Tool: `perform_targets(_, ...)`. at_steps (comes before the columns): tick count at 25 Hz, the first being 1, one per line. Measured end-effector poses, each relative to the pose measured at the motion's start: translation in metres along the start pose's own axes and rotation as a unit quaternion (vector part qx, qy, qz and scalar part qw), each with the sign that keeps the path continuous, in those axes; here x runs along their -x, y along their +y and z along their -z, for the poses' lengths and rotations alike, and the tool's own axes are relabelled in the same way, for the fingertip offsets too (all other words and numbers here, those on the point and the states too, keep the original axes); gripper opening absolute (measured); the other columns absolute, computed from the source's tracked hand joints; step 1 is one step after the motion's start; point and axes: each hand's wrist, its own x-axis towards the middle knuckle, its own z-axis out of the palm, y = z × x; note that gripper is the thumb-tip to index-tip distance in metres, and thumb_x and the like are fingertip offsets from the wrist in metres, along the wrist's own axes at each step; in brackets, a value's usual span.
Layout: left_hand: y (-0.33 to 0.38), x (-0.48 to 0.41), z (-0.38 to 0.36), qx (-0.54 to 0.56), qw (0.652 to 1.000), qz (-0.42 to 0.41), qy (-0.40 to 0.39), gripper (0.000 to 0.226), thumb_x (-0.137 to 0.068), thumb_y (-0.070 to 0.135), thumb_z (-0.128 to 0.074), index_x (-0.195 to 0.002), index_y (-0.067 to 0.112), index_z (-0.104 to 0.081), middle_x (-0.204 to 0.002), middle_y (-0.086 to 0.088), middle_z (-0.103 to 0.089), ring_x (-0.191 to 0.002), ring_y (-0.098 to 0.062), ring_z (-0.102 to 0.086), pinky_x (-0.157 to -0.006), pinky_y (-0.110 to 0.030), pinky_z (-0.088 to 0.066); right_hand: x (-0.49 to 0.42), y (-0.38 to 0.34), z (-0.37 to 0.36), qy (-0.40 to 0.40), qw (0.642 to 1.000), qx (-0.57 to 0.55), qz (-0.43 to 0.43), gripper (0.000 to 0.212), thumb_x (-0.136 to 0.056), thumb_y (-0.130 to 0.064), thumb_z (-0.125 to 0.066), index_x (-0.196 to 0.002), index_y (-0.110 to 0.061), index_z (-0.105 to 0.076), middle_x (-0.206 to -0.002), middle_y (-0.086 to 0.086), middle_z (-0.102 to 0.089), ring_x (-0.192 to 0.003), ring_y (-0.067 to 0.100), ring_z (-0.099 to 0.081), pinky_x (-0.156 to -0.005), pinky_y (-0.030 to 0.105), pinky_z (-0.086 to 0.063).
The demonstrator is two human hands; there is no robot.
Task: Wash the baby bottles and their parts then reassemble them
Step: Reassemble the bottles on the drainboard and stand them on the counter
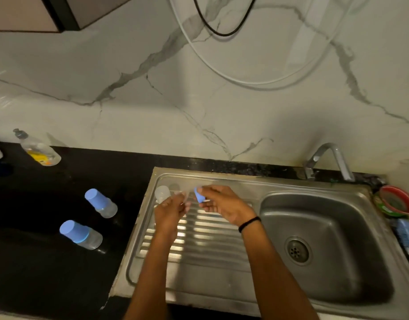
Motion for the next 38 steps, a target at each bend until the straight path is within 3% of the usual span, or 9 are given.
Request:
perform_targets(4,0.033,0.011,-0.001,0.168,0.969,0.096,-0.152,0.017,-0.092,0.028,-0.064,-0.095,0.013,-0.071,-0.094,-0.007,-0.075,-0.079,-0.017,-0.072,-0.059,-0.024,-0.059,0.040,-0.027,0.033,-0.021,0.956,-0.293,0.023,0.034,-0.083,-0.039,-0.066,-0.096,-0.010,-0.077,-0.092,0.011,-0.074,-0.059,0.014,-0.067,-0.051,0.021,-0.054)
perform_targets(7,-0.005,0.029,-0.015,-0.188,0.973,0.111,-0.081,0.034,-0.087,0.045,-0.070,-0.086,0.011,-0.073,-0.088,-0.009,-0.075,-0.087,-0.028,-0.070,-0.078,-0.041,-0.059,0.041,0.021,0.043,0.136,0.976,0.143,-0.095,0.026,-0.084,-0.036,-0.074,-0.078,-0.011,-0.070,-0.085,0.011,-0.071,-0.072,0.022,-0.070,-0.068,0.033,-0.059)
perform_targets(9,-0.008,0.046,-0.015,-0.134,0.989,0.045,-0.037,0.034,-0.085,0.041,-0.075,-0.089,0.007,-0.076,-0.088,-0.011,-0.076,-0.088,-0.029,-0.072,-0.081,-0.043,-0.060,0.058,0.036,0.039,0.171,0.955,0.232,-0.075,0.029,-0.083,-0.036,-0.076,-0.086,-0.007,-0.072,-0.087,0.016,-0.072,-0.071,0.026,-0.070,-0.075,0.041,-0.061)
perform_targets(14,0.012,0.045,-0.011,-0.039,0.995,0.068,-0.066,0.017,-0.093,0.030,-0.071,-0.094,0.013,-0.074,-0.095,-0.011,-0.077,-0.093,-0.029,-0.073,-0.090,-0.046,-0.060,0.077,-0.012,0.058,-0.010,0.992,-0.121,0.030,0.042,-0.089,-0.027,-0.065,-0.125,-0.005,-0.063,-0.112,0.018,-0.070,-0.087,0.027,-0.073,-0.071,0.034,-0.061)
perform_targets(18,-0.004,0.061,-0.008,-0.113,0.991,0.044,-0.048,0.009,-0.079,0.012,-0.082,-0.081,0.005,-0.076,-0.077,-0.020,-0.071,-0.072,-0.030,-0.064,-0.075,-0.040,-0.057,0.081,0.017,0.054,0.160,0.955,0.245,0.059,0.029,-0.083,-0.019,-0.077,-0.110,-0.009,-0.071,-0.110,0.018,-0.070,-0.096,0.029,-0.070,-0.084,0.036,-0.057)
perform_targets(24,0.027,0.057,-0.004,0.056,0.983,0.083,-0.153,0.018,-0.095,0.026,-0.068,-0.106,0.014,-0.073,-0.104,-0.008,-0.075,-0.099,-0.023,-0.069,-0.087,-0.037,-0.056,0.100,-0.007,0.057,0.020,0.989,-0.102,0.109,0.032,-0.091,-0.025,-0.057,-0.117,-0.009,-0.067,-0.108,0.018,-0.070,-0.061,0.018,-0.070,-0.052,0.022,-0.057)
perform_targets(28,0.007,0.072,-0.002,-0.053,0.989,0.051,-0.129,0.021,-0.092,0.024,-0.071,-0.111,0.015,-0.072,-0.111,-0.010,-0.074,-0.111,-0.031,-0.067,-0.090,-0.040,-0.055,0.094,0.028,0.052,0.135,0.967,0.213,0.023,0.020,-0.082,-0.031,-0.074,-0.087,-0.012,-0.072,-0.083,0.003,-0.073,-0.070,0.020,-0.069,-0.072,0.047,-0.061)
perform_targets(33,0.008,0.067,-0.003,-0.112,0.985,0.024,-0.130,0.011,-0.094,0.021,-0.069,-0.104,0.019,-0.073,-0.106,-0.009,-0.075,-0.113,-0.037,-0.066,-0.101,-0.050,-0.051,0.095,-0.004,0.051,0.063,0.996,-0.027,0.058,0.041,-0.092,-0.044,-0.058,-0.101,-0.007,-0.072,-0.097,0.018,-0.072,-0.069,0.019,-0.071,-0.070,0.041,-0.062)
perform_targets(38,0.015,0.080,-0.025,-0.092,0.986,0.060,-0.122,0.026,-0.086,0.032,-0.076,-0.106,0.015,-0.074,-0.100,-0.007,-0.072,-0.096,-0.026,-0.061,-0.072,-0.030,-0.050,0.079,0.025,0.047,0.173,0.980,0.102,-0.010,0.032,-0.081,-0.039,-0.074,-0.091,-0.009,-0.078,-0.087,0.011,-0.076,-0.082,0.024,-0.073,-0.079,0.037,-0.057)
